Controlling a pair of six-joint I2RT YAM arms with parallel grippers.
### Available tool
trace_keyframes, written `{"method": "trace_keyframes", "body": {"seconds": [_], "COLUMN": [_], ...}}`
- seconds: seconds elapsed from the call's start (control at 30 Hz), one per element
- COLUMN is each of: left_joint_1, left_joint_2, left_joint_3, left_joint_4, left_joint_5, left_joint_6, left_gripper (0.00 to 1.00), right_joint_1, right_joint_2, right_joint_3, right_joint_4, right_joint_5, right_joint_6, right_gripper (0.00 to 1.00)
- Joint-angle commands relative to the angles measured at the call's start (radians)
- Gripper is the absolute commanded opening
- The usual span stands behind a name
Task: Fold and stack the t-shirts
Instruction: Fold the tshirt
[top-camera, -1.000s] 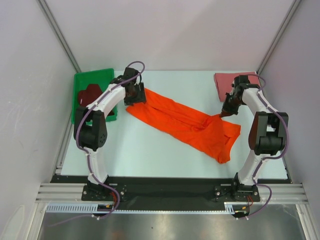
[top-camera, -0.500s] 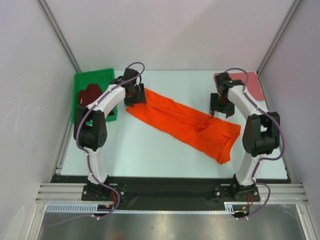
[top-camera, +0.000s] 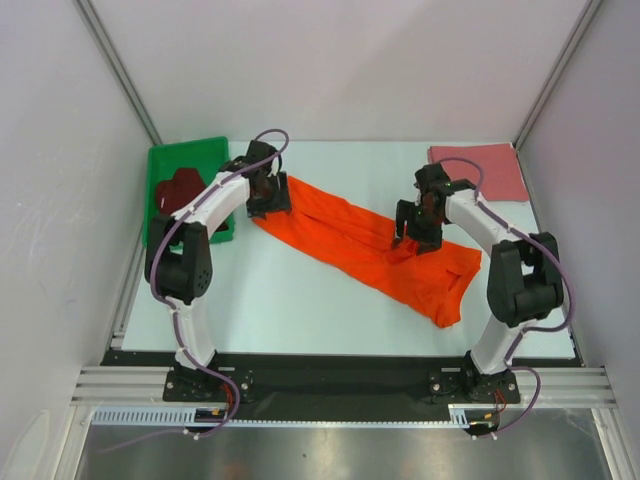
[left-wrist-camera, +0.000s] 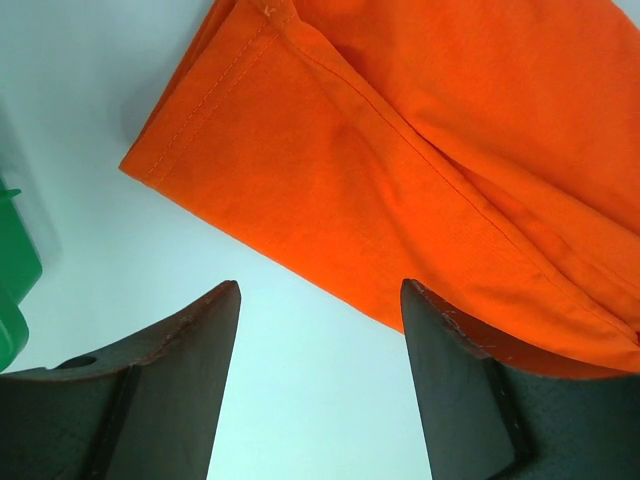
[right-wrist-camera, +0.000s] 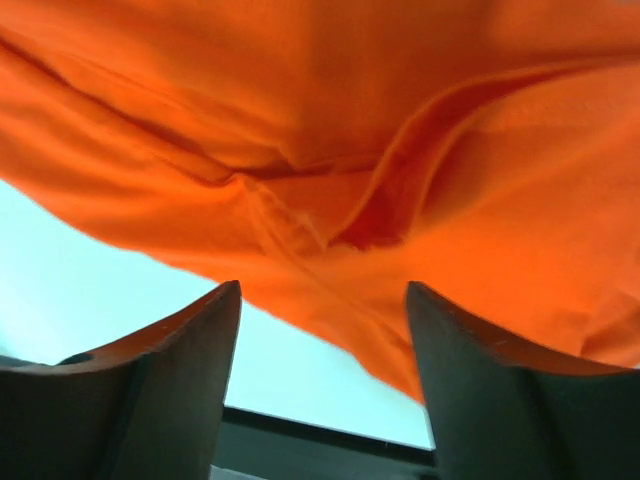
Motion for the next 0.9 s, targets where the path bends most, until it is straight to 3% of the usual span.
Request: {"method": "trace_keyframes", "body": {"seconds": [0.0, 0.1, 0.23, 0.4, 0.53, 0.57, 0.87], "left_joint_1": [0.003, 0.001, 0.001, 0.001, 0.001, 0.001, 0.001], "left_joint_2": [-0.079, -0.099, -0.117, -0.120, -0.120, -0.120, -0.122], "left_joint_3": [-0.005, -0.018, -0.034, -0.035, -0.037, -0.037, -0.046], "left_joint_4": [-0.005, -0.004, -0.005, -0.010, -0.013, -0.011, -0.007], "left_joint_5": [0.007, -0.008, -0.018, -0.019, -0.019, -0.019, -0.019], "left_joint_6": [0.008, 0.013, 0.019, 0.019, 0.019, 0.019, 0.018], "left_gripper": [0.71, 0.71, 0.71, 0.71, 0.71, 0.71, 0.71], "right_joint_1": [0.004, 0.003, 0.003, 0.000, 0.004, 0.007, 0.030], "right_joint_2": [0.049, 0.068, 0.097, 0.149, 0.194, 0.200, 0.299], "right_joint_3": [0.020, 0.020, 0.020, 0.043, 0.081, 0.101, 0.273], "right_joint_4": [0.069, 0.077, 0.099, 0.117, 0.123, 0.123, 0.088], "right_joint_5": [-0.024, -0.026, -0.026, -0.003, 0.002, 0.005, 0.011], "right_joint_6": [0.037, 0.038, 0.031, 0.011, -0.015, -0.022, -0.048], "right_gripper": [0.70, 0.63, 0.45, 0.29, 0.03, 0.00, 0.00]}}
